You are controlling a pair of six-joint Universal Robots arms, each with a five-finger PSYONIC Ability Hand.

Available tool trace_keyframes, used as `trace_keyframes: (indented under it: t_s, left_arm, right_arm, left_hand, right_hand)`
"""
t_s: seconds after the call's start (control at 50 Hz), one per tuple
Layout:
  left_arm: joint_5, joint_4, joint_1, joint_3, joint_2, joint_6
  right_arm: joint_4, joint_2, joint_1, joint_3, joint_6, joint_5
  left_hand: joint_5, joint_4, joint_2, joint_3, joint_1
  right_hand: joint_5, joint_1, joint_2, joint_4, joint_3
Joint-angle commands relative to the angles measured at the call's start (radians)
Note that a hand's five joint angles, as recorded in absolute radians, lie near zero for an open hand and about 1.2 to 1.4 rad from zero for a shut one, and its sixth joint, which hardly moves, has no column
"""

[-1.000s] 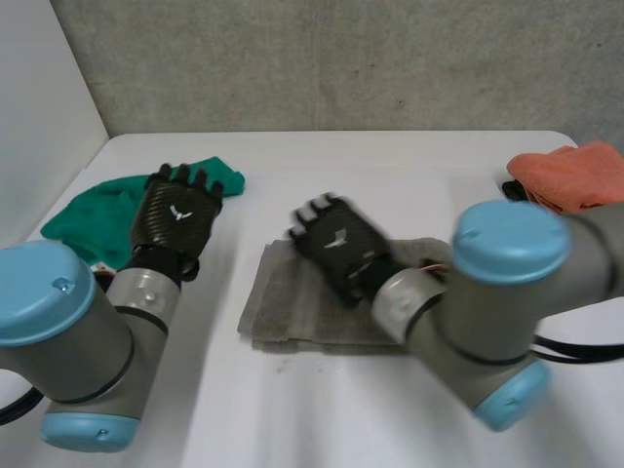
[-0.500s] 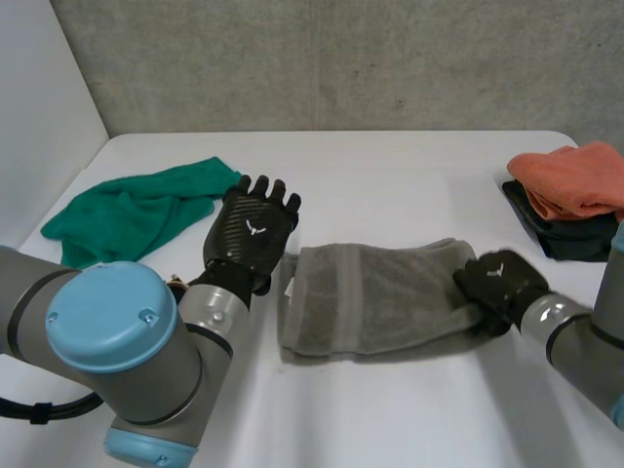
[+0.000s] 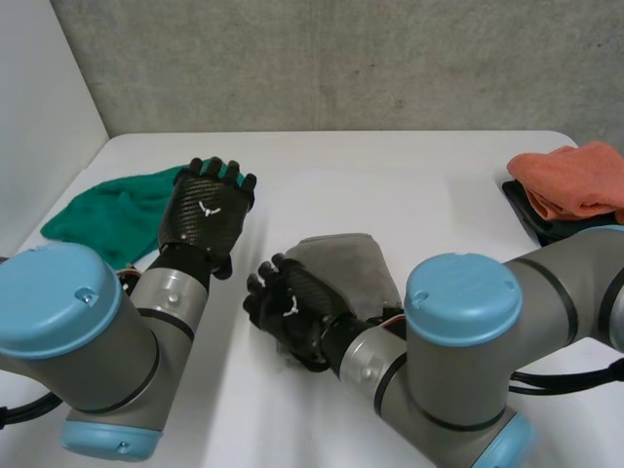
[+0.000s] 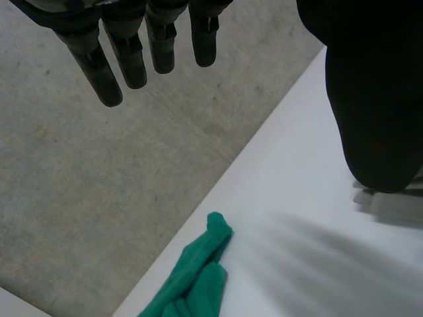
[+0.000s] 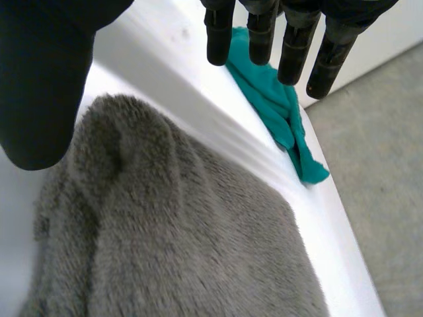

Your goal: Fold the laundry.

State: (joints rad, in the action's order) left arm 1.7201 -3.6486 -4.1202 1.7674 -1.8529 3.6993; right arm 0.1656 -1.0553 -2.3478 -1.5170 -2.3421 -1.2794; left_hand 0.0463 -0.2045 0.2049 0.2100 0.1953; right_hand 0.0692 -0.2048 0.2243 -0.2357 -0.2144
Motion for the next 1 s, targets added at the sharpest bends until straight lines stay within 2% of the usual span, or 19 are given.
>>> trace_keyframes:
  t_s: [0.02, 0.04, 0.12, 0.28, 0.36, 0.5, 0.6, 0.72, 0.88, 1.0]
  left_arm:
    - [-0.004, 0.011, 0.026, -0.080, -0.003, -0.062]
    - [-0.005, 0.019, 0.034, -0.091, -0.006, -0.076]
    - [-0.008, 0.097, 0.096, -0.180, -0.025, -0.160]
    - [-0.046, 0.297, 0.234, -0.383, -0.192, -0.370]
    - [-0.033, 0.349, 0.250, -0.442, -0.278, -0.389]
    - [0.052, 0.389, 0.247, -0.468, -0.342, -0.372]
    - [0.087, 0.459, 0.226, -0.462, -0.385, -0.265]
    - [0.087, 0.493, 0.155, -0.421, -0.393, -0.179]
    - [0.079, 0.496, 0.150, -0.404, -0.388, -0.165]
    - [0.073, 0.496, 0.144, -0.394, -0.362, -0.165]
  right_arm:
    - [0.009, -0.202, 0.249, -0.069, -0.566, -0.020]
    - [0.009, -0.238, 0.296, -0.098, -0.682, -0.014]
    - [0.005, -0.298, 0.378, -0.138, -0.867, -0.005]
    - [-0.093, -0.302, 0.467, -0.134, -0.838, -0.003]
    - [-0.123, -0.247, 0.464, -0.112, -0.797, -0.012]
    - [-0.130, -0.146, 0.443, -0.058, -0.763, -0.018]
    - [-0.132, -0.078, 0.365, -0.020, -0.760, -0.021]
    - [-0.132, -0.023, 0.260, 0.020, -0.714, -0.046]
    - [-0.132, 0.061, 0.185, 0.061, -0.617, -0.101]
    - [-0.133, 0.100, 0.186, 0.077, -0.528, -0.155]
  left_hand:
    - [-0.046, 0.030, -0.030, -0.035, -0.021]
    - [-0.046, 0.030, -0.030, -0.035, -0.021]
    - [-0.046, 0.030, -0.030, -0.035, -0.021]
    - [-0.043, 0.026, -0.027, -0.032, -0.017]
    - [-0.043, 0.026, -0.027, -0.032, -0.017]
    - [-0.043, 0.026, -0.027, -0.032, -0.017]
    - [-0.046, 0.030, -0.030, -0.035, -0.021]
    - [-0.046, 0.030, -0.030, -0.035, -0.021]
    - [-0.046, 0.030, -0.030, -0.035, -0.021]
    - [-0.046, 0.030, -0.030, -0.035, -0.021]
  right_hand:
    - [-0.069, 0.030, -0.050, 0.061, 0.040]
    - [-0.069, 0.030, -0.050, 0.061, 0.040]
    - [-0.069, 0.030, -0.050, 0.061, 0.040]
    - [-0.069, 0.030, -0.050, 0.061, 0.040]
    - [-0.069, 0.030, -0.050, 0.061, 0.040]
    - [-0.069, 0.030, -0.050, 0.061, 0.040]
    - [-0.069, 0.030, -0.050, 0.061, 0.040]
    - [-0.069, 0.030, -0.050, 0.061, 0.040]
    - [-0.069, 0.030, -0.050, 0.061, 0.040]
    - [-0.069, 0.030, -0.050, 0.061, 0.040]
